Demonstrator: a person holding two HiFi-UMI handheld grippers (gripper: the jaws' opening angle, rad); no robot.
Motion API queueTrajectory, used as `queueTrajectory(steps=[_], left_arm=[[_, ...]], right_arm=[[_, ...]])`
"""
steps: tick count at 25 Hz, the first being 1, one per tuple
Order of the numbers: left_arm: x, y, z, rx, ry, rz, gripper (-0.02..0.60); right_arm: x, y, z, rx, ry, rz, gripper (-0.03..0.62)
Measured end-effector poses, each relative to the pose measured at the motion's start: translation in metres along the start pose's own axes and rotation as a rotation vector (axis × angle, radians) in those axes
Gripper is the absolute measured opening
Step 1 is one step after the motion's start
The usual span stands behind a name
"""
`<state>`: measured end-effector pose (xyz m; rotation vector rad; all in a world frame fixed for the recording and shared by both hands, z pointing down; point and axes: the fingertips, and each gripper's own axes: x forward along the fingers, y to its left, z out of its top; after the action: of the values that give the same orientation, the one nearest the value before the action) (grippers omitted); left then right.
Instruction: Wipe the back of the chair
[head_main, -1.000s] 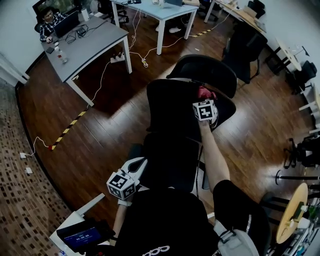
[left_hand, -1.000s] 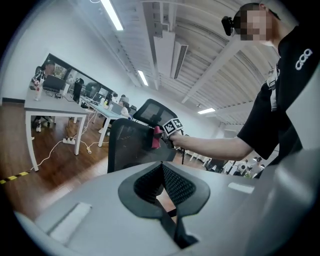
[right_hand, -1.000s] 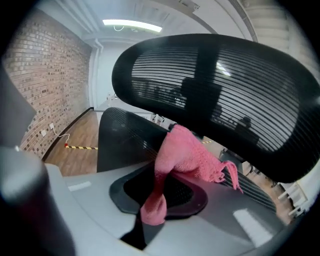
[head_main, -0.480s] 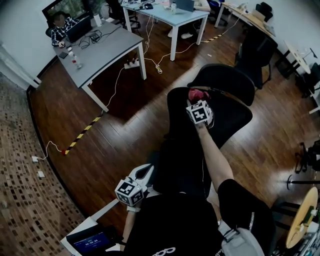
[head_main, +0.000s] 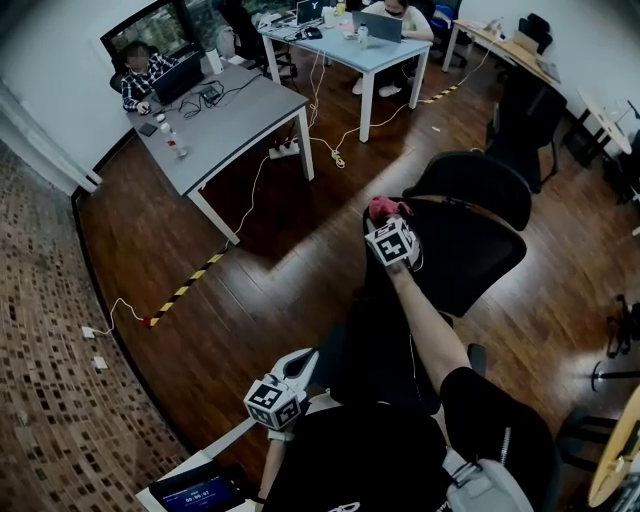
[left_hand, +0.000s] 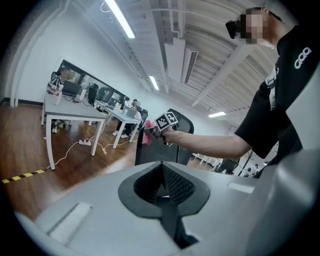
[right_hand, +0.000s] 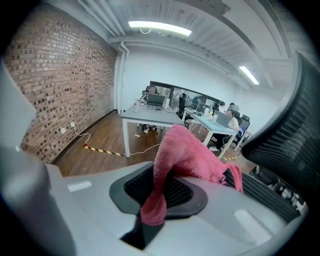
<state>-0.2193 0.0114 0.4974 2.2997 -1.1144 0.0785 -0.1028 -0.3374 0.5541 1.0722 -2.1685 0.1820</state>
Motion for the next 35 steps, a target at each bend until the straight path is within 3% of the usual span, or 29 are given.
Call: queueTrajectory(steps=[4,6,11,13,15,18,24,35], left_arm=[[0.000,0.002,0.003,0.005,0.003,-0.007,-0.015],[0.001,0.003,0.008,0.011,0.002,-0.005,-0.015],[-0.002,0.004,0.004,0.006,0.006,-0.014,-0.015],[-0.001,0.003,0.005,0.011,0.007,-0.013,-0.015],[-0.001,0.000,0.007,0.016,0.005,-0.011,-0.015],[-0.002,-0.003,0.005,0.016,0.003,-0.005,-0.015],[0.000,-0.010,0.000,0.020,0.010,0.001,-0.015],[0.028,-0.035,-0.004,0.059,0.046,-0.067,-0.015]], right_arm=[[0.009,0.022,0.013,-0.002,-0.016,0.040,0.046],[0.013,0.042,0.025,-0.022,-0.039,0.103,0.046],[0.013,0.134,0.046,-0.163,-0.148,0.459,0.046],[0.017,0.154,0.040,-0.218,-0.136,0.529,0.046],[0.025,0.150,0.029,-0.218,-0.090,0.504,0.046],[0.034,0.117,0.011,-0.123,-0.042,0.388,0.046],[0.027,0.041,-0.013,0.051,-0.036,0.182,0.046],[-0.004,-0.032,-0.061,0.162,-0.016,0.081,0.046]])
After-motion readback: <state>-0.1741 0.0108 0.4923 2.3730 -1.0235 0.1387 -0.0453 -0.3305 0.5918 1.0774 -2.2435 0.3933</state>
